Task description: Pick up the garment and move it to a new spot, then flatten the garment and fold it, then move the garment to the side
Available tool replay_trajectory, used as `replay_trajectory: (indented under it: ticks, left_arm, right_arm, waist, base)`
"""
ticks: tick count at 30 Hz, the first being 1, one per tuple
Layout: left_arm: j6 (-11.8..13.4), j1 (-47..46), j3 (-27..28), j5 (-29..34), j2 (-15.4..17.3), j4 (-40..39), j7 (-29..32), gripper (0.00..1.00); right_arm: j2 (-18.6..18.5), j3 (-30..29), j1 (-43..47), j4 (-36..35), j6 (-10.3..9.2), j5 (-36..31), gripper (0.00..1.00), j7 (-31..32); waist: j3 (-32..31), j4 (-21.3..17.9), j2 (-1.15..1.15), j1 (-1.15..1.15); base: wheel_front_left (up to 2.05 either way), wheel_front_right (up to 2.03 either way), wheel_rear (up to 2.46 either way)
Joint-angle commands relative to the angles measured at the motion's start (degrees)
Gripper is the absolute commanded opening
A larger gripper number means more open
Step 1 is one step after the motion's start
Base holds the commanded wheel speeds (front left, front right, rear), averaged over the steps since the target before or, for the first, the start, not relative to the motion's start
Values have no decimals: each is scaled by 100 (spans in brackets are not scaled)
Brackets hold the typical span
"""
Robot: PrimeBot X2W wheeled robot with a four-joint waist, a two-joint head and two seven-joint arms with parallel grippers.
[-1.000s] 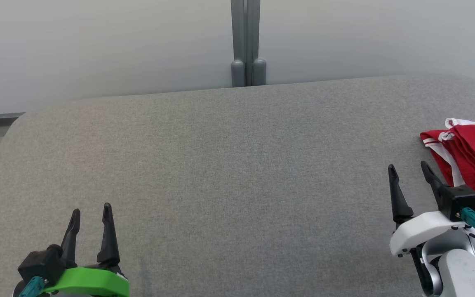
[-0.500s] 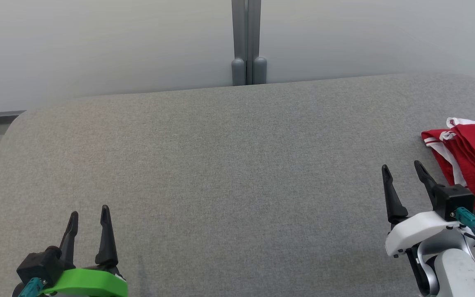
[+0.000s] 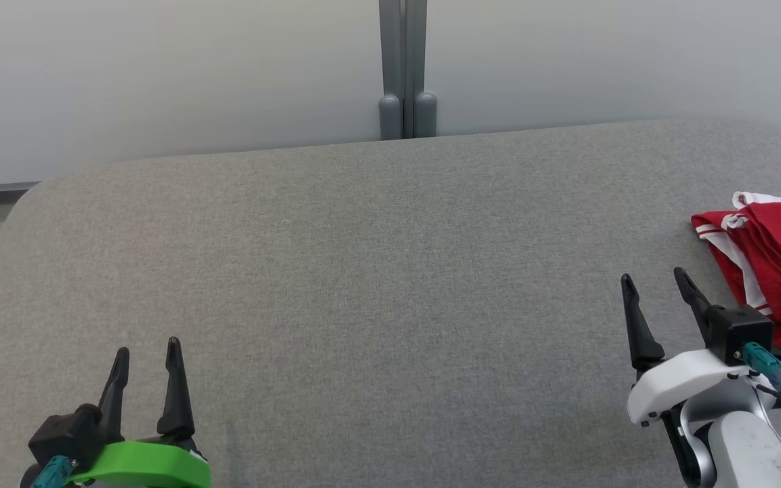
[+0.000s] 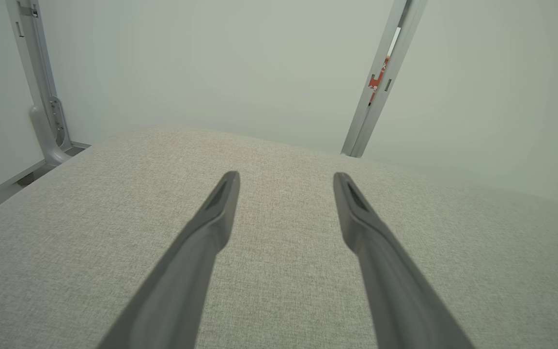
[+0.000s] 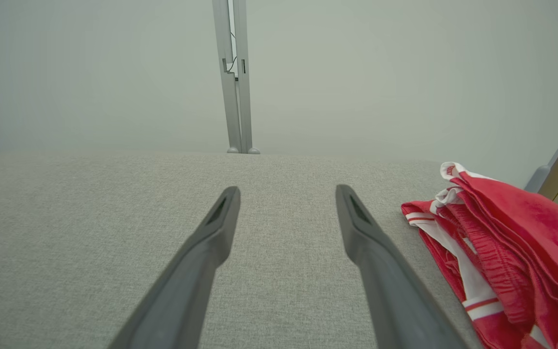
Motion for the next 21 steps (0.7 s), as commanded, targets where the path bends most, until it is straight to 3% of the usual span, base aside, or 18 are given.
replay_trajectory:
  ticks: [1, 2, 9, 21]
  left_arm:
    - [-14, 32, 9, 8, -8, -5, -13, 100]
    - [0, -2, -5, -6, 0, 1, 2, 0]
    - [0, 110, -48, -10, -80, 379, 43, 0]
    - [-2, -10, 38, -1174, -82, 292, 386, 0]
  right_arm:
    - [-8, 10, 69, -25, -10, 42, 100, 12]
    - [1, 5, -1, 2, 0, 7, 0, 7]
    - [102, 16, 287, 386, 1, 7, 0, 45]
    - [139, -88, 237, 321, 0, 1403, 0, 290]
  waist:
    - [1, 0, 0, 0]
    - [0, 0, 0, 0]
    - [2, -1, 0, 0]
    - [13, -9, 0, 0]
  base:
    - [0, 0, 0]
    - [0, 0, 0]
    - [0, 0, 0]
    - [0, 0, 0]
